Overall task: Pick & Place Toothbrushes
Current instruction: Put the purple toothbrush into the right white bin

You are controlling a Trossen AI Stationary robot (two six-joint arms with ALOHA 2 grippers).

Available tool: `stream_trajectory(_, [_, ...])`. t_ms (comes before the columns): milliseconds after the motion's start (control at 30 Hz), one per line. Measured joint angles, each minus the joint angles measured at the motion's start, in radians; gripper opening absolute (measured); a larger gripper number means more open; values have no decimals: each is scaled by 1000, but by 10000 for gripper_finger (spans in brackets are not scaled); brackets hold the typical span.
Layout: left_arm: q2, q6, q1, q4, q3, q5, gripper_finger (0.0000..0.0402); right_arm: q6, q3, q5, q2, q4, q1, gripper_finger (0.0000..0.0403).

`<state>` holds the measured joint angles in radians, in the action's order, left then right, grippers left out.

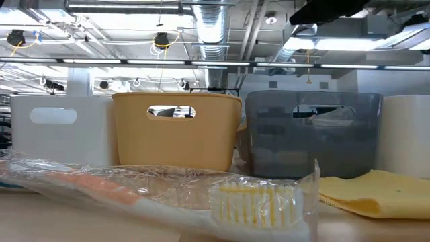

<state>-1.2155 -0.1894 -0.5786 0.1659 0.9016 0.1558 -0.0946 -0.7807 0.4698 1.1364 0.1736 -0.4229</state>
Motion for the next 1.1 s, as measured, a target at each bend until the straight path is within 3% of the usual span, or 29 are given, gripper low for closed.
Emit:
stream_trajectory(267, [-1, 37, -55, 11, 0, 274, 3, -68, 0, -3, 17, -51, 20, 0])
stream_trajectory(433, [-1, 209, -79, -80, 0, 406, 3, -45, 0, -52, 13, -59, 24, 0])
stream_trajectory(600, [-1, 346, -56, -190, 0, 349, 3, -6, 0, -92, 14, -83, 18, 0])
stream_trajectory(833, [9, 407, 22, -442, -103, 71, 3, 41, 0, -92, 14, -85, -23, 0])
stream_trajectory(1000, [100, 243, 69, -573, -229, 6, 3, 29, 0, -79, 14, -85, -49, 0])
stream_trajectory(1100, [169, 91, 37, -587, -308, 92, 2, 4, 0, -78, 14, -83, -48, 0])
